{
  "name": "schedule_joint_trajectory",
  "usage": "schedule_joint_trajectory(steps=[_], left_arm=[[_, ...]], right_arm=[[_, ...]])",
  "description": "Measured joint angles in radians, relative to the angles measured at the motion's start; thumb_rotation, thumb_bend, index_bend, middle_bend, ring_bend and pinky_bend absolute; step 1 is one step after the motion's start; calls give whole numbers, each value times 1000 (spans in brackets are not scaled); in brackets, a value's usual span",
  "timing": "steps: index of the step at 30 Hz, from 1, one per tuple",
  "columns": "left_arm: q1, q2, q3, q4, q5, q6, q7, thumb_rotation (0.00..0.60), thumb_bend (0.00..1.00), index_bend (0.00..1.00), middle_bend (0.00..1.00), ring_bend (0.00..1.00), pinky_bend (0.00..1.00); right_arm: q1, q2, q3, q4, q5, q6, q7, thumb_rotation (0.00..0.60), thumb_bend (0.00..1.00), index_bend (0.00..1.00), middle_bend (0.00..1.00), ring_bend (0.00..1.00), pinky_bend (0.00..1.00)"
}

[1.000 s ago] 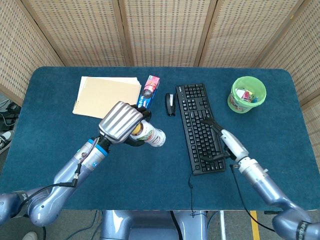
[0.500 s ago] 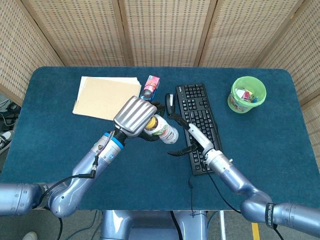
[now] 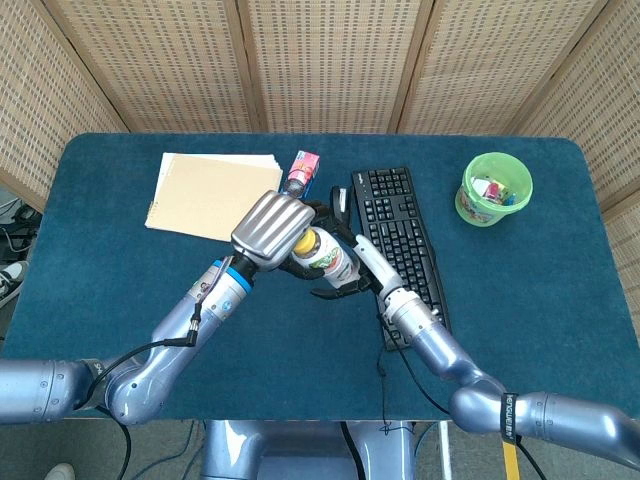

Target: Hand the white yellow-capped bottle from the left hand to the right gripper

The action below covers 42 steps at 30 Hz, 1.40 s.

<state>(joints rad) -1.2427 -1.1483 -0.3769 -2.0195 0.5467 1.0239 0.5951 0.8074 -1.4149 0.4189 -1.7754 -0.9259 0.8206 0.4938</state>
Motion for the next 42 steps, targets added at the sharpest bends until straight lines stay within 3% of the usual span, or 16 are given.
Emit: schedule_joint_trajectory(steps=[6,8,10,12,15,18,23,25,27,29,34,42], left_arm=[[-7,-10,5,3,10,15,-12,600,431,685,551,530,633],[-10,-20,8,6,11,18,-18,600,432,685,551,531,633],[-12,-24,9,6,13,22,-19,600,432,685,551,531,633],[-14,-28,10,7,14,24,-27,600,431,685,551,530,633],[-16,-33,14,11,17,27,-33,600,424,672,550,530,633],[-16,-36,16,12,18,27,-38,600,382,599,484,505,609],[-13,-32,14,7,17,12,-68,600,266,316,198,292,488],[-11,-24,14,3,19,2,-75,600,172,114,47,120,271],[-9,-14,16,-3,26,-6,-78,600,87,19,0,26,91],[-6,-6,17,-8,31,-12,-84,600,20,0,0,0,5],[21,42,-5,-47,60,-18,-143,600,0,0,0,0,0],[162,273,-18,-166,153,-9,-225,600,0,0,0,0,0]], right_arm=[[23,-46,2,4,98,72,-109,600,3,537,427,264,36],[26,-57,3,6,115,94,-131,600,64,614,495,365,179],[26,-66,8,4,134,115,-149,600,231,662,537,487,443],[25,-67,13,1,143,122,-153,600,388,682,546,561,626],[16,-60,25,-8,144,103,-139,600,582,699,551,601,773],[6,-44,34,-16,138,76,-118,600,670,700,551,605,819],[-8,-30,43,-20,125,53,-92,600,727,708,554,613,864],[-15,-25,48,-21,123,42,-77,600,732,709,555,616,871],[-20,-21,51,-22,120,36,-66,600,736,710,555,616,871],[-25,-18,55,-23,117,32,-56,600,739,710,555,616,871],[-46,0,66,-25,116,16,-19,600,748,715,557,620,878],[-79,33,67,-41,107,18,-8,600,752,717,559,620,878]])
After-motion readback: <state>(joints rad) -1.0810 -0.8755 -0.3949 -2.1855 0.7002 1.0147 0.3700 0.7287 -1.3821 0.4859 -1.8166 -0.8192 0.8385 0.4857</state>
